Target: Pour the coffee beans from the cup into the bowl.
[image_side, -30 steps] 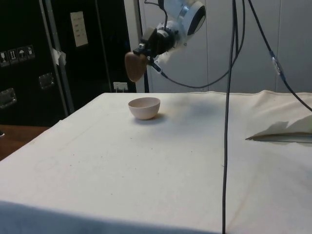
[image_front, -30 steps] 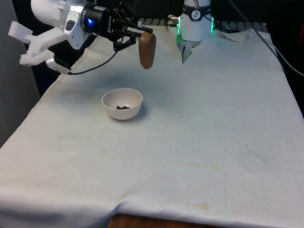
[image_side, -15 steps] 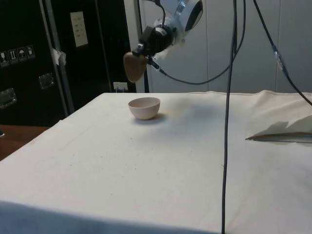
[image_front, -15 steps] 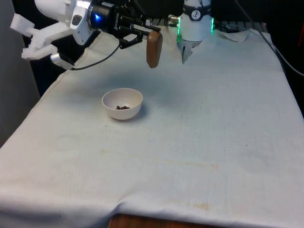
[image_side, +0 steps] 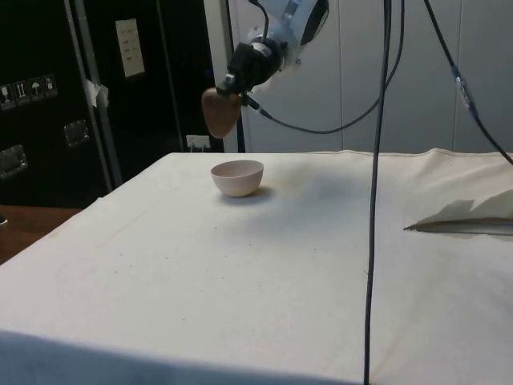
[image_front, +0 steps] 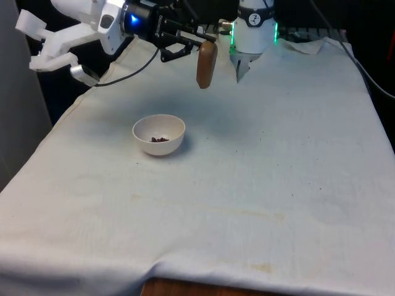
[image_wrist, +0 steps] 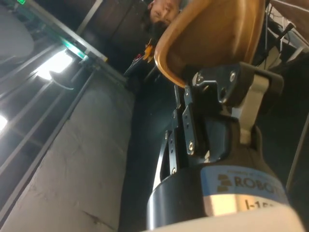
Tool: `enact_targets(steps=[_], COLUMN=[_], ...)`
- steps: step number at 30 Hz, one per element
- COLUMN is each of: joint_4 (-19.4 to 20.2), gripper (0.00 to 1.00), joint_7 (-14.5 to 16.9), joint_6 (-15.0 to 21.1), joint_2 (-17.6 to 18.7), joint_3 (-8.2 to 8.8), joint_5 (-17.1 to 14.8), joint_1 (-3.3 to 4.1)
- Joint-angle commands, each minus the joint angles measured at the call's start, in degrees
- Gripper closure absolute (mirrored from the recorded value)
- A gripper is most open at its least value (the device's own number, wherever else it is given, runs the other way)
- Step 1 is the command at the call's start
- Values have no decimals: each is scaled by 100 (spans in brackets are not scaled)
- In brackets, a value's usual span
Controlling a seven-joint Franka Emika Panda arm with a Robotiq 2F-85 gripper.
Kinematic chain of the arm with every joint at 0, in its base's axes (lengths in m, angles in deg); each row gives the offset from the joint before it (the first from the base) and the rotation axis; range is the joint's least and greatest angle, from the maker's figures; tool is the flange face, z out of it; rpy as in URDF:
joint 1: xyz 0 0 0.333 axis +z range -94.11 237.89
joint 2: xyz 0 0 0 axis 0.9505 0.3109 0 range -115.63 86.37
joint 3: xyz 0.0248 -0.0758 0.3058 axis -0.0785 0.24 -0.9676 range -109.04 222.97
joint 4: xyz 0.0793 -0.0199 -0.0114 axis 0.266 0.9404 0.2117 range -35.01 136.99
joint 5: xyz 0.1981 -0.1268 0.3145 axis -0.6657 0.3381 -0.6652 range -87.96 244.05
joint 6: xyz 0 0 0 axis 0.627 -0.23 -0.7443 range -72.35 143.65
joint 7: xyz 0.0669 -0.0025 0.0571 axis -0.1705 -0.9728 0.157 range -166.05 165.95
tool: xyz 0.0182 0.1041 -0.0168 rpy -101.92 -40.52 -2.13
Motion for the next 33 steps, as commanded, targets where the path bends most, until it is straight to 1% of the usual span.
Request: enact_targets(steps=[1,4,5,6,7,12,13,14,20,21,22,25,28,30,31,32,33], joint_4=[97,115,29,120,138,172,86,183,229,143,235,246,269,281,201,286,298], gripper=[99,99,99,99,99,99,99,99,99,99,99,99,99,99,99,99,99], joint_7=[6,23,29,34,46,74,74,80,92,97,92,92,92,92,103,92,97], joint_6=[155,241,103,264,332,516,361,556,814,659,848,945,1094,1169,1020,1209,1249], joint_2=[-74,-126,-69,-143,-189,-309,-235,-332,-493,-430,-516,-573,-659,-705,-642,-722,-745], joint_3=[69,52,-29,46,29,-29,-97,-46,-160,-229,-183,-235,-321,-367,-441,-390,-418], joint_5=[29,103,92,132,195,361,332,390,602,579,630,710,831,888,877,922,951], joint_1=[115,149,40,160,183,235,126,246,286,178,286,298,304,298,195,298,292])
